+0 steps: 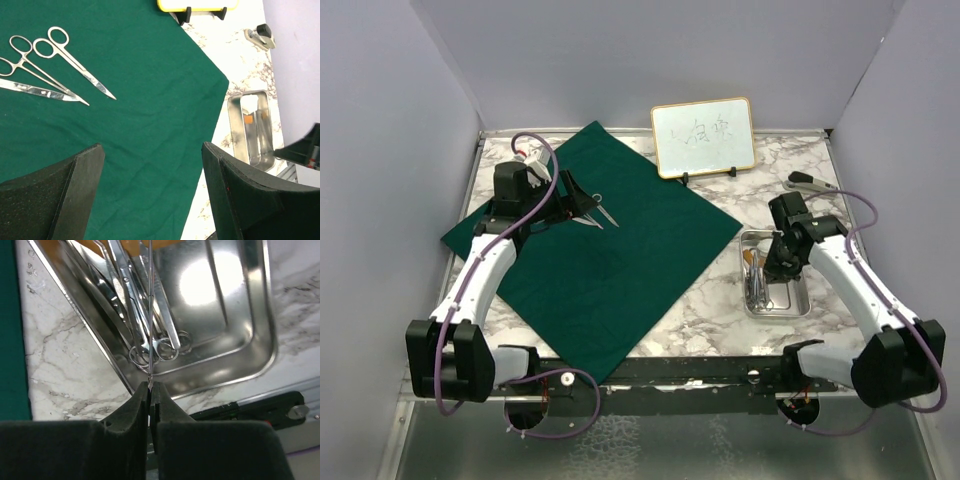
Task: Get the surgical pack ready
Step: Place the medical item in the container.
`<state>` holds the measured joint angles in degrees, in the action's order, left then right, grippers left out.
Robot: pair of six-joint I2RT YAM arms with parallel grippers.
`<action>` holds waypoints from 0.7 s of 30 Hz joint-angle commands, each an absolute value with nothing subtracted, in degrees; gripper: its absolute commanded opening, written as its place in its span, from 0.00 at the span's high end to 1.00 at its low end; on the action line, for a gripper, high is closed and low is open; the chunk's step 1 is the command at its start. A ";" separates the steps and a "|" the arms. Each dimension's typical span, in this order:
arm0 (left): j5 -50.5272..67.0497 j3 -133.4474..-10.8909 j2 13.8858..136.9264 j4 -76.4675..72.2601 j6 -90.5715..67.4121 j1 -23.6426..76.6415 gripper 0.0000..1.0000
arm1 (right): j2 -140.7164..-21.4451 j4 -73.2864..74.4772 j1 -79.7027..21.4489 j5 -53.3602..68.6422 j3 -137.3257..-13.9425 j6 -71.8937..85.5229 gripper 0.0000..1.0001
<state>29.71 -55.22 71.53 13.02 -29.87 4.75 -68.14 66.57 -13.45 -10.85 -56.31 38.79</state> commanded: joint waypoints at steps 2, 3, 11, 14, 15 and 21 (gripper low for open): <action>31.91 -54.89 69.40 11.13 -29.43 5.01 0.19 | -71.56 55.66 -10.48 0.56 -52.39 32.03 0.93; 31.97 -54.78 69.27 11.00 -29.49 5.01 0.19 | -71.56 55.47 -10.13 0.92 -52.27 32.25 0.92; 31.77 -54.87 69.54 11.17 -29.41 4.80 0.19 | -75.10 56.64 -7.32 -0.35 -51.13 33.06 0.88; 31.64 -54.71 69.59 11.17 -29.35 4.29 0.19 | -74.79 58.48 -7.36 -5.15 -52.00 34.63 0.77; 31.60 -54.68 69.61 11.23 -29.38 4.11 0.19 | -74.88 59.09 -7.30 -7.10 -52.79 35.05 0.76; 29.39 -54.88 70.21 12.20 -28.64 3.99 0.19 | -71.94 62.79 -7.29 -12.87 -59.07 35.86 0.74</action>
